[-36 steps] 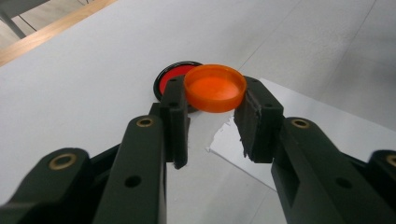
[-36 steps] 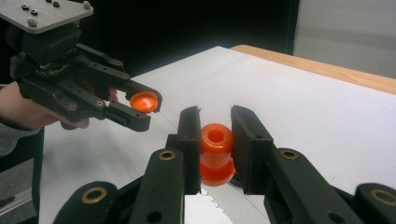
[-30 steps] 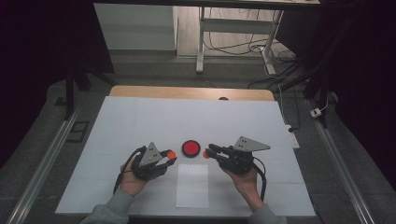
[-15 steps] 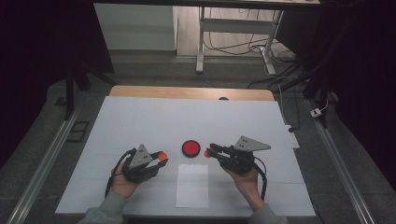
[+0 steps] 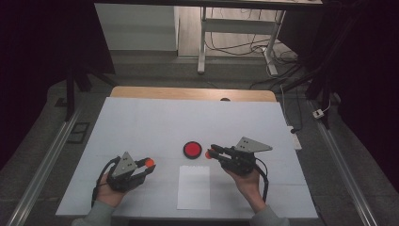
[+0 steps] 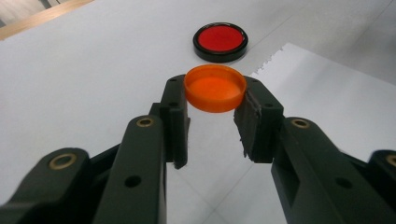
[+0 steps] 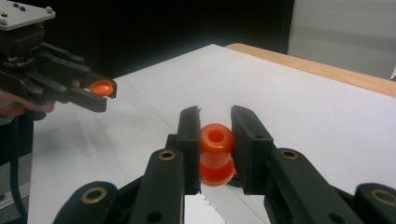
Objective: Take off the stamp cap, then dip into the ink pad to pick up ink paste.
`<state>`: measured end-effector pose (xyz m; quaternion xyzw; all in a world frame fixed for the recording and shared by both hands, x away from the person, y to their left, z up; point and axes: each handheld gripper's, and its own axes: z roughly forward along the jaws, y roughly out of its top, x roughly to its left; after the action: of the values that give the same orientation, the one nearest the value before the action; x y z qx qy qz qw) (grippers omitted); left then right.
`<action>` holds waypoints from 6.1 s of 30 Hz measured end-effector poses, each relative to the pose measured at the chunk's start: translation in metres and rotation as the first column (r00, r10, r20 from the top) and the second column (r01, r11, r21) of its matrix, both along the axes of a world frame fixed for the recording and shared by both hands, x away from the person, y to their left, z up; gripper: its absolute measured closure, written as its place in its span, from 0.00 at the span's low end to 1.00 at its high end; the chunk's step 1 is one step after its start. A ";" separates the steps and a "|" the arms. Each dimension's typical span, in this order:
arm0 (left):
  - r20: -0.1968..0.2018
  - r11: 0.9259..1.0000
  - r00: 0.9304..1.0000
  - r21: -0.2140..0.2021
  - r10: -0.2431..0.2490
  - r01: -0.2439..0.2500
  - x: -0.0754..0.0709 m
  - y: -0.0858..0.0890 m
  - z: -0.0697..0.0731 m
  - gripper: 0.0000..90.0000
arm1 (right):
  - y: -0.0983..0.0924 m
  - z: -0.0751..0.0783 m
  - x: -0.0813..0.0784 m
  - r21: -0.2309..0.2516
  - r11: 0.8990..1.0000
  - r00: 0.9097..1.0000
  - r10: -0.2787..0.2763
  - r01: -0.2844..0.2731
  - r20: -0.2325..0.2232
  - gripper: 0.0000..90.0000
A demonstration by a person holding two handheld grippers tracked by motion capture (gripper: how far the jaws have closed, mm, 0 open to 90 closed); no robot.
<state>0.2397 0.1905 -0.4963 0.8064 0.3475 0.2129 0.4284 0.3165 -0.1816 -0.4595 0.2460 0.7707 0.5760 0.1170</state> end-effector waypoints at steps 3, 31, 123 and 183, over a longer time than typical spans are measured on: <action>0.004 1.000 1.000 0.000 0.010 -0.010 -0.004 0.007 -0.001 0.73 | 0.001 0.000 0.000 -0.003 1.000 1.000 0.000 0.000 0.002 0.82; -0.026 1.000 0.999 0.014 0.022 -0.021 -0.009 0.016 -0.013 0.73 | 0.004 0.001 0.005 -0.007 1.000 1.000 -0.013 0.013 0.003 0.82; -0.068 1.000 0.998 -0.006 -0.007 0.007 -0.004 0.020 -0.015 0.73 | 0.074 -0.063 0.073 -0.182 0.979 0.988 -0.116 0.095 -0.106 0.82; -0.060 1.000 0.998 -0.014 0.001 -0.002 -0.005 0.023 -0.013 0.73 | 0.069 -0.061 0.070 -0.161 0.981 0.991 -0.117 0.105 -0.067 0.82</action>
<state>0.2344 0.2136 -0.5097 0.8092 0.3622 0.1867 0.4232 0.3861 -0.1124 -0.5202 0.3005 0.8026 0.4963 0.1386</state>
